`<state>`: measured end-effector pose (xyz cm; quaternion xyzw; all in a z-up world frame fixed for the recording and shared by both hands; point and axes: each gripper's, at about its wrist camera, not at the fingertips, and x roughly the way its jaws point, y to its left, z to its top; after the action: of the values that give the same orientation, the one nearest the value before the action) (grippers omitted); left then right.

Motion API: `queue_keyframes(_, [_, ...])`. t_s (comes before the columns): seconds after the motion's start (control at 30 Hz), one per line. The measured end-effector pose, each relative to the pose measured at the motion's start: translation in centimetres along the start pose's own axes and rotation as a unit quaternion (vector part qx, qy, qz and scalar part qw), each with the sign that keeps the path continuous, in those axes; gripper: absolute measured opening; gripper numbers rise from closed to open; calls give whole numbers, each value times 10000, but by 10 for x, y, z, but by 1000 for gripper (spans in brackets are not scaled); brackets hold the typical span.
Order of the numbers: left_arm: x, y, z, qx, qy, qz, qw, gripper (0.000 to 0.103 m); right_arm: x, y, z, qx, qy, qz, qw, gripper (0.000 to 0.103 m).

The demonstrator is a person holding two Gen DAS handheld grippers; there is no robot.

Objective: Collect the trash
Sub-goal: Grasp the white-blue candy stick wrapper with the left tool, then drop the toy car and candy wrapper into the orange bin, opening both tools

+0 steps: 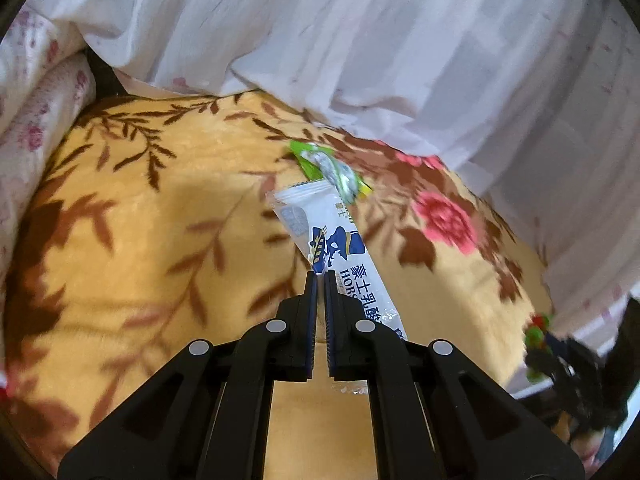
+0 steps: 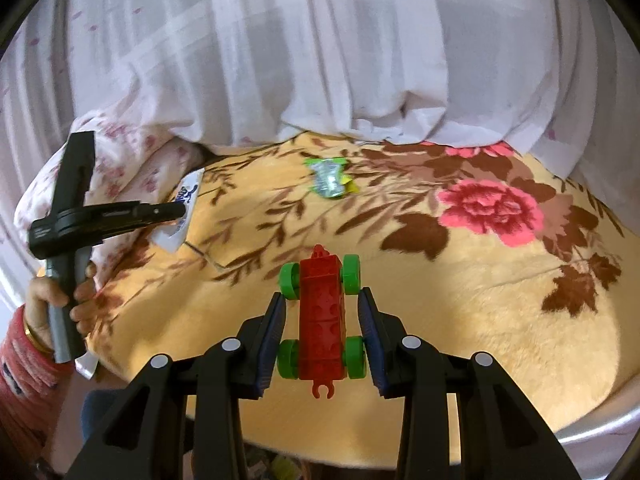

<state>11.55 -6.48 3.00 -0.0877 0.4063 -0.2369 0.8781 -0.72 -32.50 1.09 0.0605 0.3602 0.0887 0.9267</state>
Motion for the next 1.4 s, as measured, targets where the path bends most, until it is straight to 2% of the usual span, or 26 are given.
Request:
queue_keyframes(0.13, [-41,-13,-37,326,29,-72,9994,3,-14,23,-14,-215,66,112,9997,38])
queue_keyframes(0.33, [-83,-22,-91,518,119,-142,9985,3,-34,55,-39,-487,207,266,9982,38])
queue_keyframes(0.57, [-98,-14,-156,568,483,-136,9971,3,-46,87,-76,-818,543,500,9939,38])
queue_keyframes(0.93, [-70,8,-239,400,1391,-52,9895,3,-15,109,-138,-983,1448,792,9814,38])
queue_keyframes(1.13, [-40,19,-269,233,1875,18,9820,3,17,119,-170,-1130,2034,831,9690,38])
queue_keyframes(1.4, [-6,32,-292,48,2446,141,9695,3,58,118,-201,-1200,2698,793,9521,38])
